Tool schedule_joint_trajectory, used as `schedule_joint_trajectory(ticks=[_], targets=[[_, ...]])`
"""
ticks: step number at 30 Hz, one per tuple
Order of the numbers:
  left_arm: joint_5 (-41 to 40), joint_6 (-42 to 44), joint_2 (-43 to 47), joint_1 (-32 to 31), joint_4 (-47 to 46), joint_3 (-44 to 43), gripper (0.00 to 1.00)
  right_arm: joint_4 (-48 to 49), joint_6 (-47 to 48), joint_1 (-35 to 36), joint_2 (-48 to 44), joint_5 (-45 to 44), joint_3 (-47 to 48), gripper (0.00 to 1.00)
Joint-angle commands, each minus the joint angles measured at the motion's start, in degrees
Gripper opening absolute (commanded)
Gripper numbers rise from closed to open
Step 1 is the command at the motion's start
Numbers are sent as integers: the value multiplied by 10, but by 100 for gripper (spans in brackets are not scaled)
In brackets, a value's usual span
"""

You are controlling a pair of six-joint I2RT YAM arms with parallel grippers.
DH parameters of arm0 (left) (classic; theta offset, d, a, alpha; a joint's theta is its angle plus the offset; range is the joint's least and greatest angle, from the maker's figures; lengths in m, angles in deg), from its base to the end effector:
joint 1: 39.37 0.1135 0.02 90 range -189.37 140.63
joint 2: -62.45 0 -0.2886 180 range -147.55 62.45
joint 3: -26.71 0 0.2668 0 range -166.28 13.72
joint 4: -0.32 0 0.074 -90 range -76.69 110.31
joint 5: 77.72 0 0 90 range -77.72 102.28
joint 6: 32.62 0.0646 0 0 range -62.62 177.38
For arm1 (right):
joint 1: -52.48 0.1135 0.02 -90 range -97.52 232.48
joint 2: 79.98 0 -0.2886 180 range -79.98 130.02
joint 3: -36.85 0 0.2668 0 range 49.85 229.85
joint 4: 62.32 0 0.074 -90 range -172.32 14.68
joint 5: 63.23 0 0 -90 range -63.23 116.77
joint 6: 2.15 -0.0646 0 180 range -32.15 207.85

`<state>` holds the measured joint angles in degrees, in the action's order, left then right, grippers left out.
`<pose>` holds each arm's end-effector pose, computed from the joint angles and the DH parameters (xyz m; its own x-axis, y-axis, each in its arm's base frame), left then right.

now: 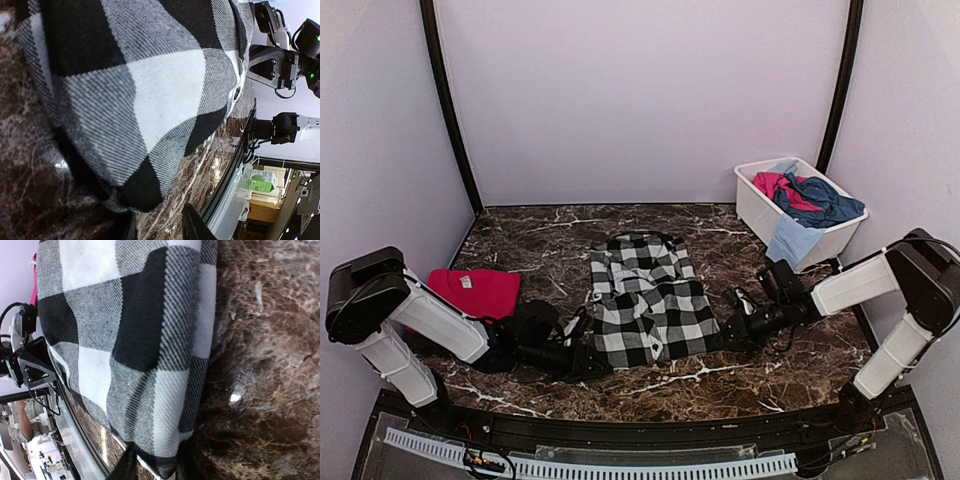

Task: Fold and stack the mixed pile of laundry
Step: Pick up the 2/3-rectangle-folded shirt from the center of the board.

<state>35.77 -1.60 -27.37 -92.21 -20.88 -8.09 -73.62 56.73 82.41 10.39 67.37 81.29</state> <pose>0.1503 -0.2409 0.1093 -0.9711 -0.0200 -0.2380 0.1916 0.5296 -0.8263 0.2165 0.1732 0.1069 -0.9774 -0.1099 -0.1806 -0.2090 0.6297 0.7482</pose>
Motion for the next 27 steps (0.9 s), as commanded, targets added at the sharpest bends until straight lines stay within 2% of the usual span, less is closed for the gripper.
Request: schedule_joint_trajectory(ticks=[1, 5, 7, 16, 17, 18, 20, 22, 27], targets=[[-10, -8, -14, -3, 24, 13, 25, 27, -11, -2, 0, 15, -14, 15], [-26, -8, 12, -3, 43, 19, 9, 18, -13, -2, -29, 14, -15, 0], [-33, -2, 28, -3, 60, 18, 2, 11, -14, -1, -40, 12, -14, 0], [-50, 7, 95, -3, 130, 17, 0, -11, -22, 0, -76, 10, -24, 0], [-54, 9, 99, -3, 154, 15, 2, -12, -22, 1, -75, 10, -24, 0], [-66, 9, 104, -3, 170, 8, 15, -12, -22, 1, -74, 10, -24, 0], [-82, 10, 105, -4, 197, 0, 30, -10, -22, 1, -72, 10, -26, 0], [-85, 10, 94, -3, 195, -6, 35, -6, -24, 3, -69, 11, -26, 0], [-77, 16, 28, -12, 173, -34, 34, 2, -30, 11, -58, 14, -27, 0]])
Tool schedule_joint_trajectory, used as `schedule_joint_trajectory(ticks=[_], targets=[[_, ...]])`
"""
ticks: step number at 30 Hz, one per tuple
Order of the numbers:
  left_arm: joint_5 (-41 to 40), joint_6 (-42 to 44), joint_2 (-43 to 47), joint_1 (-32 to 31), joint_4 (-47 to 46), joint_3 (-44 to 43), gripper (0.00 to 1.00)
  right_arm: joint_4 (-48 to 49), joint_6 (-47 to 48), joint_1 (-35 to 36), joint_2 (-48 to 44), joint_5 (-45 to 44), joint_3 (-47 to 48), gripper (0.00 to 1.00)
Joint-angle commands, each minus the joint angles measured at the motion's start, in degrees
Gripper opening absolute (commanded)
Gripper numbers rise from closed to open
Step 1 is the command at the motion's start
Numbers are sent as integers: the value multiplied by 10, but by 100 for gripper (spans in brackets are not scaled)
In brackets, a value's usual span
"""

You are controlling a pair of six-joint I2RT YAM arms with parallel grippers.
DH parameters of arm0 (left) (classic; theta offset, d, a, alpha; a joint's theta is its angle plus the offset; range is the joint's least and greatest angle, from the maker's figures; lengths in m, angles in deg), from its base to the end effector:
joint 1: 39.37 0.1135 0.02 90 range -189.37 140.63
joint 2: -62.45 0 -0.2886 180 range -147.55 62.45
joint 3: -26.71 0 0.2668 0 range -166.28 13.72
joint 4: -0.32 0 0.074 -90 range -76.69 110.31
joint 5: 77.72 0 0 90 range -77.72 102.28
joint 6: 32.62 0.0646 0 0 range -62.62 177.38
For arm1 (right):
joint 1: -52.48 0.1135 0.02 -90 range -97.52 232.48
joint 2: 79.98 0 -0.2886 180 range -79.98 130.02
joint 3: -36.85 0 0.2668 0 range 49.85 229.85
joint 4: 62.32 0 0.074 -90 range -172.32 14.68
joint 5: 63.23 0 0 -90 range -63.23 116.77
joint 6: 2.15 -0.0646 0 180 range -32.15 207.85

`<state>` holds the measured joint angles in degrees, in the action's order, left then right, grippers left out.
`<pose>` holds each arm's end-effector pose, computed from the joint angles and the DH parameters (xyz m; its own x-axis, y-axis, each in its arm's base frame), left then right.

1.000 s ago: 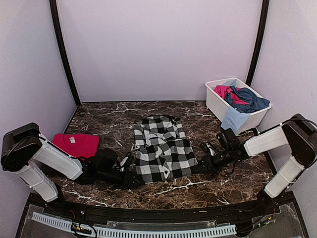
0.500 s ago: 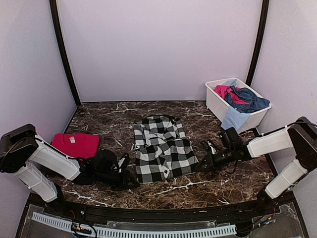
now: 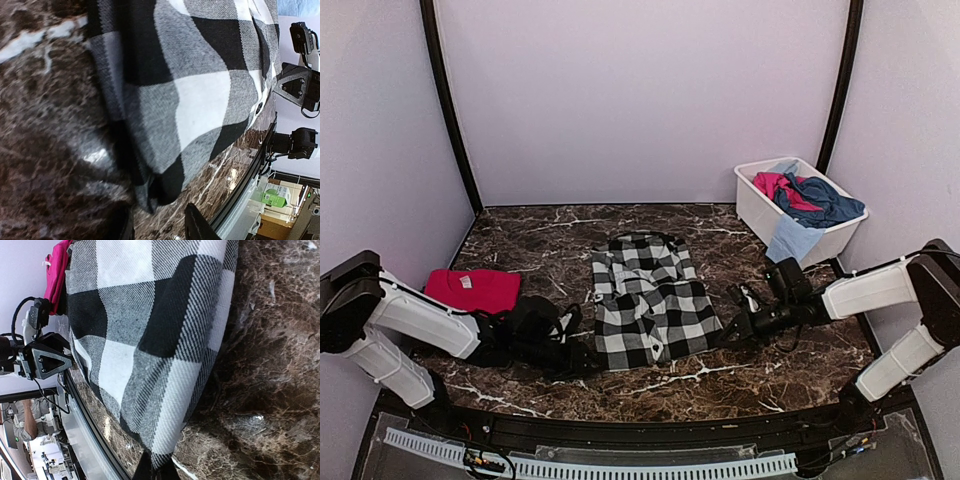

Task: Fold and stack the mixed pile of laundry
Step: Pick up the 2/3-rectangle-folded shirt from the center of the board, then fold the 2/3-rectangle-folded shirt at the center of the board.

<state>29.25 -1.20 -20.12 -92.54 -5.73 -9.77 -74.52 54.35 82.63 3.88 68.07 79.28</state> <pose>0.1478 -0.2288 0.1201 -0.9687 -0.0682 -0.2389 0.1398 0.6451 -0.7512 0.2050 0.1684 0.1252 -0.9757 -0.0872 -0.2012 -0.2126 0.6010 0.7705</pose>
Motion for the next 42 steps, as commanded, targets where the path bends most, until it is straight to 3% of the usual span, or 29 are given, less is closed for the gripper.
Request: schedule_joint_trajectory(ticks=[1, 5, 11, 20, 25, 28, 33, 42], targets=[[-10, 9, -52, -10, 11, -22, 33, 13, -8, 11, 8, 7, -8, 0], [-7, 2, -84, -12, -5, -28, 26, 15, -13, 14, 8, 5, -13, 0], [-11, -3, -35, -16, 18, -18, 1, 5, -24, 23, -14, 1, -18, 0], [6, -12, 146, -32, 162, -7, 0, -127, -85, 65, -167, -16, -35, 0], [1, 42, 197, -11, 263, -77, 0, -253, -84, 65, -244, -56, 50, 0], [32, 57, 192, 46, 276, -108, 0, -315, -41, 47, -213, -81, 124, 0], [52, 106, 137, 123, 273, -179, 0, -299, 29, -16, -108, -77, 200, 0], [77, 135, -101, 195, 168, -277, 0, -197, 98, -69, 158, -74, 324, 0]])
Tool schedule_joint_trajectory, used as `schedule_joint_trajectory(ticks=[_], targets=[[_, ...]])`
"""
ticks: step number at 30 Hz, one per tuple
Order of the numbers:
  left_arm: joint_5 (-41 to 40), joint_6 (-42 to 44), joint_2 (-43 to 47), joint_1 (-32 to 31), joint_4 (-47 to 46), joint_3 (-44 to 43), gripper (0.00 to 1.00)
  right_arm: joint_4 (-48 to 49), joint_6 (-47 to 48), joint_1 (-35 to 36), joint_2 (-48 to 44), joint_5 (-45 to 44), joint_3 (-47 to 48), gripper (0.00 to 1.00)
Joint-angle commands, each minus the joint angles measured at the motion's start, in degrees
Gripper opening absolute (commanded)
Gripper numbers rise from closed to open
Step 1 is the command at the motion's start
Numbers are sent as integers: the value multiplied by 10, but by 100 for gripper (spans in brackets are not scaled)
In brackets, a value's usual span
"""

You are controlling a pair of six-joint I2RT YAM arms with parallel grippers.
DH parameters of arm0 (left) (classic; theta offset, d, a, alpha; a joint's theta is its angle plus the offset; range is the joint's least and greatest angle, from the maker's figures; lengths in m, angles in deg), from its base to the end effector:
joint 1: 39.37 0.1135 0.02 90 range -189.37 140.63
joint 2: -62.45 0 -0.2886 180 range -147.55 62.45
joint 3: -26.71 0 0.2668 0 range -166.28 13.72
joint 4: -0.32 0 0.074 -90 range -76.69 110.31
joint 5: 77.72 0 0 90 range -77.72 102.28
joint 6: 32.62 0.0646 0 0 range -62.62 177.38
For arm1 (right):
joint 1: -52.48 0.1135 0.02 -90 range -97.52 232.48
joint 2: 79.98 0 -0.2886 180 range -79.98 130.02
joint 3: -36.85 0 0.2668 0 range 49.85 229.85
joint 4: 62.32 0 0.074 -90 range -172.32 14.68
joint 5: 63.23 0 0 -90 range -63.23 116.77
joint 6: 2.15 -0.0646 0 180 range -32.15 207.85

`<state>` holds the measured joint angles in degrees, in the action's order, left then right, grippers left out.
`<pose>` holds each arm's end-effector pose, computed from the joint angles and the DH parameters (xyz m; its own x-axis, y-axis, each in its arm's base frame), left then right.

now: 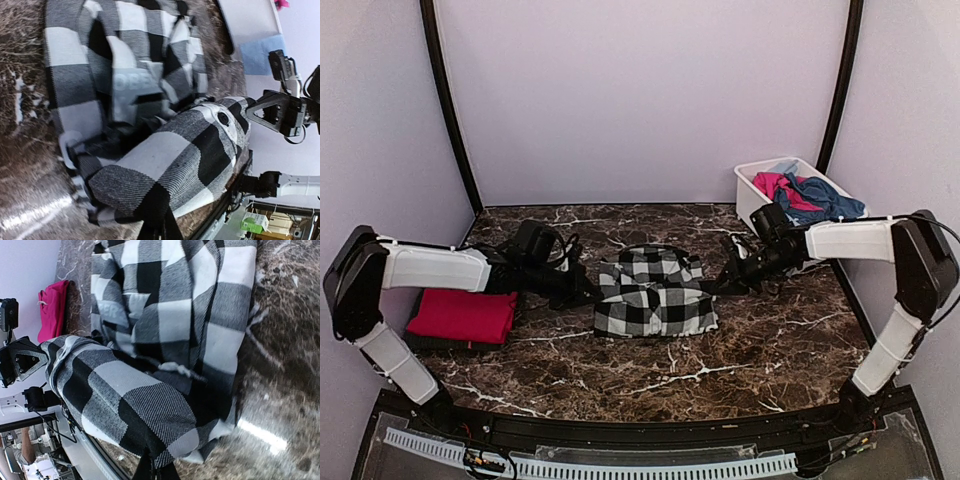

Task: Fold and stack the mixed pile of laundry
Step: Fold the 2/3-rectangle-folded shirt at the center of the board, then move the 2/3-rectangle-folded shirt to the corner of the board.

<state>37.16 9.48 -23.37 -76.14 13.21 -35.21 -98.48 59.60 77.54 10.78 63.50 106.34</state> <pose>0.2634 -0.2307 0.2138 -0.9248 -0.1492 -0.3500 0.1891 0.6180 -0.7631 0.2918 0.1791 0.1993 -0.9712 -0.0353 -0.2357 -0.1946 0.6884 0.6988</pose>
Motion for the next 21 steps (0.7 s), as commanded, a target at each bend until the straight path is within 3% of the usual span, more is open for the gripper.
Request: schedule_joint_trajectory(ticks=[1, 6, 10, 14, 21], targets=[[-9, 32, -102, 38, -27, -29, 1, 49, 50, -18, 117, -29, 69, 0], [-11, 63, -195, 53, -34, -77, 4, 73, 63, -18, 235, -16, 118, 0], [1, 76, -225, 54, -26, -82, 3, 92, 60, -6, 255, -9, 96, 0], [10, 72, -191, 30, -26, -23, 2, 122, 36, 42, 223, -10, 23, 0], [-1, 42, -56, -35, 25, 95, 3, 179, -55, 136, 117, -21, -135, 0]])
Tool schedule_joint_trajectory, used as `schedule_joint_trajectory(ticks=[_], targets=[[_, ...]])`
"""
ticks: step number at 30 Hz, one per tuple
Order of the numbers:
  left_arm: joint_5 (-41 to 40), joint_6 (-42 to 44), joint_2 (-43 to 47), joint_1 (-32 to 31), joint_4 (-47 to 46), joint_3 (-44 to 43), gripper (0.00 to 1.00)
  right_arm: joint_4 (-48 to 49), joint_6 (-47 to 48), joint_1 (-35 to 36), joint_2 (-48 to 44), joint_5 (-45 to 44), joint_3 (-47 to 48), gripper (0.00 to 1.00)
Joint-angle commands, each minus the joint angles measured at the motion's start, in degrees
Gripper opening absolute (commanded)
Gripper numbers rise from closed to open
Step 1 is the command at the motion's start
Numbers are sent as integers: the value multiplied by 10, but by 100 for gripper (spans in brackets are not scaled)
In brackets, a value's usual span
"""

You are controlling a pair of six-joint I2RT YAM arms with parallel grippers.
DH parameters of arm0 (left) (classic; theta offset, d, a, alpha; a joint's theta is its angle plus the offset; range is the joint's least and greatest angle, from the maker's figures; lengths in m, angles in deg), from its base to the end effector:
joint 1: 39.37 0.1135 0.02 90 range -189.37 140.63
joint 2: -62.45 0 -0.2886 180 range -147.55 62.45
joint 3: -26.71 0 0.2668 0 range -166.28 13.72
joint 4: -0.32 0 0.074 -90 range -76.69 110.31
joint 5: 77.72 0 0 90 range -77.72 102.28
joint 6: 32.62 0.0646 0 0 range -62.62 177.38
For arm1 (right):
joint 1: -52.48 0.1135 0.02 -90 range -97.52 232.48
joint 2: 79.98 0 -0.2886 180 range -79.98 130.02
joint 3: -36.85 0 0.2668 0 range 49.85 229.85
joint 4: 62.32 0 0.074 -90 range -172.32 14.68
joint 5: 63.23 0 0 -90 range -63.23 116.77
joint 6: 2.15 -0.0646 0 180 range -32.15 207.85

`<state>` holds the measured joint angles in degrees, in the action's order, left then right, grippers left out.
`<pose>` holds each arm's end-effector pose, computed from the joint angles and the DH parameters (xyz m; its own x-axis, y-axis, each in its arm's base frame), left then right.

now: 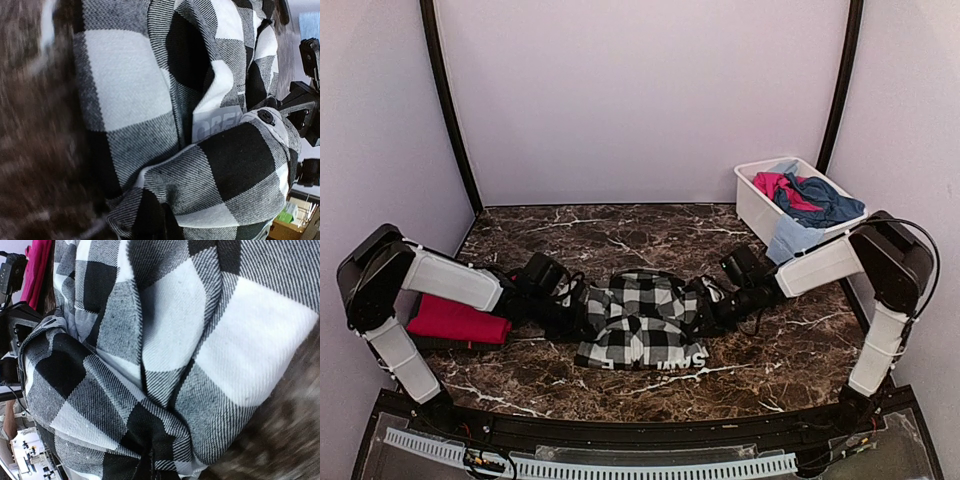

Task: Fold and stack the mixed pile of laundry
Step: Move the 2/3-rectangle-folded shirt to the corner of the board.

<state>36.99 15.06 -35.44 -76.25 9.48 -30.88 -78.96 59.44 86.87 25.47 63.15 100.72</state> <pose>0.2632 -0.2313 0.1260 -0.9629 -0.0422 -0.2667 0.1545 0.7238 -0.6725 0.2778 0.2365 0.1075 -0.9560 -0.1902 -0.2233 -0.2930 0.6576 0.6941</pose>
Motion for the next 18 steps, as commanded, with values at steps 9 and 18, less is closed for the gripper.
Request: schedule_joint_trajectory(ticks=[9, 18], targets=[[-48, 70, 178, -40, 244, -45, 58, -167, 0, 22, -140, -89, -31, 48], [-99, 301, 245, -43, 296, -128, 98, -250, 63, -10, -270, -107, 60, 81]])
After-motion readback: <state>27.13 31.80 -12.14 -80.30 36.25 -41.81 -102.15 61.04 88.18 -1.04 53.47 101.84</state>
